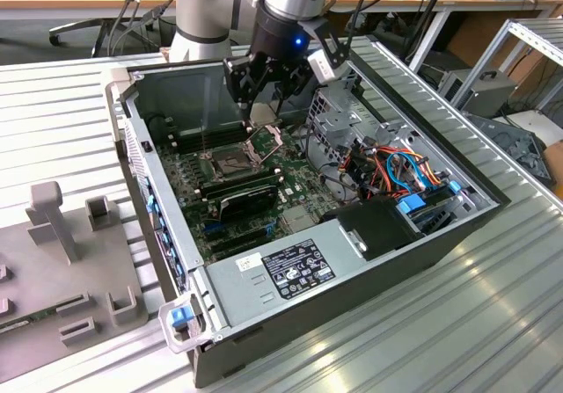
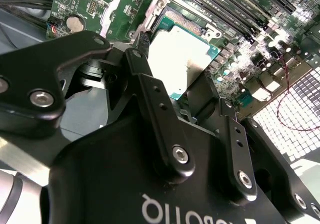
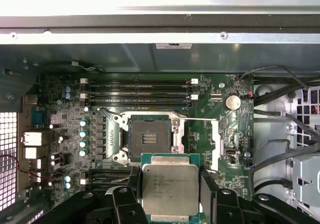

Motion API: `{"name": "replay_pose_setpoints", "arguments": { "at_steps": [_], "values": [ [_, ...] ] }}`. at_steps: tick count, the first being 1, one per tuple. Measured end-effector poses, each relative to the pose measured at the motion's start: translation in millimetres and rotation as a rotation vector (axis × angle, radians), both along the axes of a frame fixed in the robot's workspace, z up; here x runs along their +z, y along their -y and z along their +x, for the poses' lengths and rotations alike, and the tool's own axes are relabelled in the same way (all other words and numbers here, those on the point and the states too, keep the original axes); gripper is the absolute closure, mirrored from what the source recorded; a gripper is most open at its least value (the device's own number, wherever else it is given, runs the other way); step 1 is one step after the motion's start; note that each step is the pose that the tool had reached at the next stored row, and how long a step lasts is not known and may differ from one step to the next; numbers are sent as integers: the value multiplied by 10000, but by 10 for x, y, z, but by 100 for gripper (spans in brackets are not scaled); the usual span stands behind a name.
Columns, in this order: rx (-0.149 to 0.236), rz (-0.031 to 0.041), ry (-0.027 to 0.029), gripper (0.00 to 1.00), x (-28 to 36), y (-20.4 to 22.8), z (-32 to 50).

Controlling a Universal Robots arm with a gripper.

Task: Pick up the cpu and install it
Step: 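Pick up the cpu and move it towards the insertion slot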

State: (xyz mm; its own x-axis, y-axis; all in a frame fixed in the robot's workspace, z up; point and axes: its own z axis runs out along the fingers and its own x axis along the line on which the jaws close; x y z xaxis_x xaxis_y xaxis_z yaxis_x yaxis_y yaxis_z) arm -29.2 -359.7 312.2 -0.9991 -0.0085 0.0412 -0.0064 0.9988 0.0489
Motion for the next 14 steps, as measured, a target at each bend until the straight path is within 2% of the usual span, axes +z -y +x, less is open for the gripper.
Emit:
{"name": "replay_pose_setpoints", "arguments": {
  "at_steps": [14],
  "values": [
    [0, 0, 0, 45, -41, 0, 0]
  ]
}}
